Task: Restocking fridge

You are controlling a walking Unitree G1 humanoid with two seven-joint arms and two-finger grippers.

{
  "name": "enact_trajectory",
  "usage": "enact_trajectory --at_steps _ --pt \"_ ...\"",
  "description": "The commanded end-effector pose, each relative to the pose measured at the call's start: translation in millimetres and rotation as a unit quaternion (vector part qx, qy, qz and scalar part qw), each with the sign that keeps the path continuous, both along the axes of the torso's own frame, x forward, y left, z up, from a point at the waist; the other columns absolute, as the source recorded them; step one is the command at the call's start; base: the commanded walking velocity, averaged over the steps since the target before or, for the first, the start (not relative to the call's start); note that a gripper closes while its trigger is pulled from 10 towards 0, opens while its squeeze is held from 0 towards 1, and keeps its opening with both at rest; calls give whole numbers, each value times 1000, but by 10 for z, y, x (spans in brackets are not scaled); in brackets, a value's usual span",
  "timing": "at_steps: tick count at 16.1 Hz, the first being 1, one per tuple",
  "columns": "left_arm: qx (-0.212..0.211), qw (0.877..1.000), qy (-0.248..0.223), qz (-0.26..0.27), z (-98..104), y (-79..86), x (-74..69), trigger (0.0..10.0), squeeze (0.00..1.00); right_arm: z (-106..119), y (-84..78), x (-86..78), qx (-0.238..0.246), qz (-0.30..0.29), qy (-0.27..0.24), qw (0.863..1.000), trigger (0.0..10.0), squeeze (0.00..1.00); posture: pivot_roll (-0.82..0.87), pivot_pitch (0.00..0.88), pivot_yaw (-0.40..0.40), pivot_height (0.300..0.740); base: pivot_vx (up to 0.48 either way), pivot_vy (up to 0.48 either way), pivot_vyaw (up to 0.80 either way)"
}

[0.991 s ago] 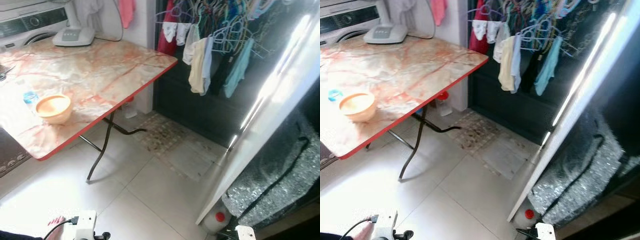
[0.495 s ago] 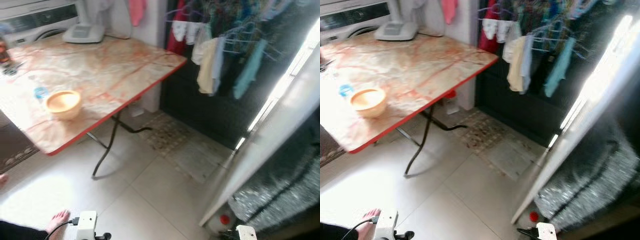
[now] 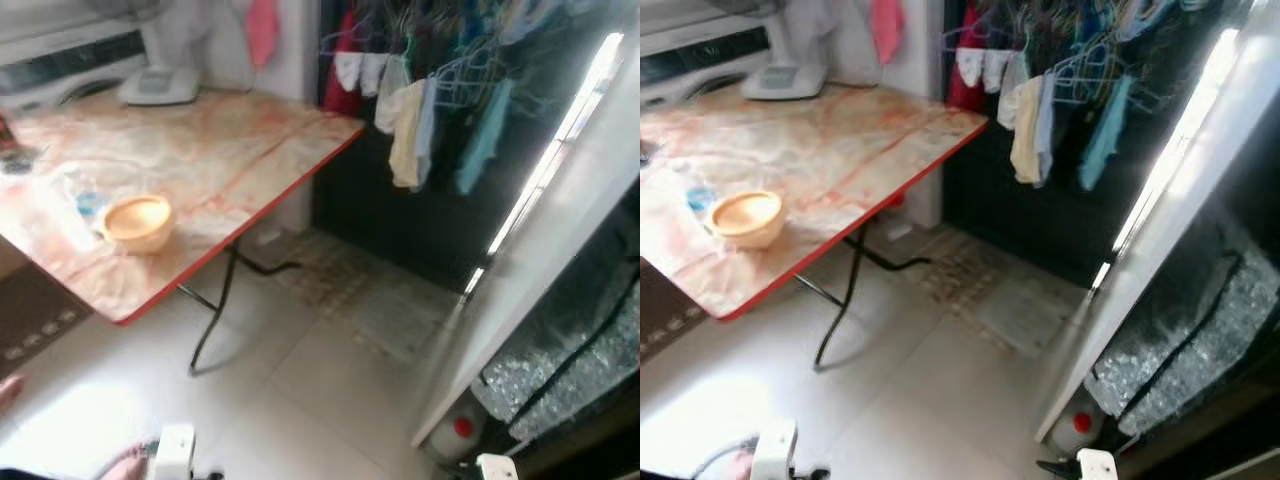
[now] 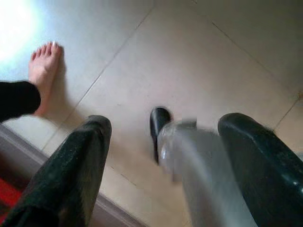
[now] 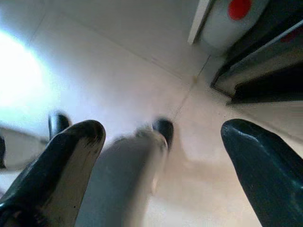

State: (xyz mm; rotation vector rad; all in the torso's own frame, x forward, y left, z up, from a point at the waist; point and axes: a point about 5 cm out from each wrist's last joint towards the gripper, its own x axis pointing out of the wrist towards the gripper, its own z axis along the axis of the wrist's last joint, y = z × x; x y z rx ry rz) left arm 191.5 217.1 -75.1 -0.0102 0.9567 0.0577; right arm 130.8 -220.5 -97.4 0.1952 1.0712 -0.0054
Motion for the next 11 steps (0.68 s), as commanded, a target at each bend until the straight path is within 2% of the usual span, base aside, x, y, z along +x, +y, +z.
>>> enact_trajectory --at_steps 1,4,6,11 --pt "1 1000 17 6 -41 26 -89 10000 0 26 -19 61 -5 4 -11 1000 10000 0 35 24 -55 740 0 292 0" --pt "5 1000 14 1 -37 28 -82 10000 0 26 -19 61 -6 7 -11 1000 10000 0 36 23 -55 740 0 97 0" --pt "5 1000 12 1 -35 29 -80 10000 0 30 -23 68 -11 15 -12 1000 10000 0 36 23 -56 740 0 0 425" --pt "4 1000 11 5 -34 27 -77 10000 0 29 -27 66 -13 17 -9 1000 10000 0 37 29 -58 740 0 0 800"
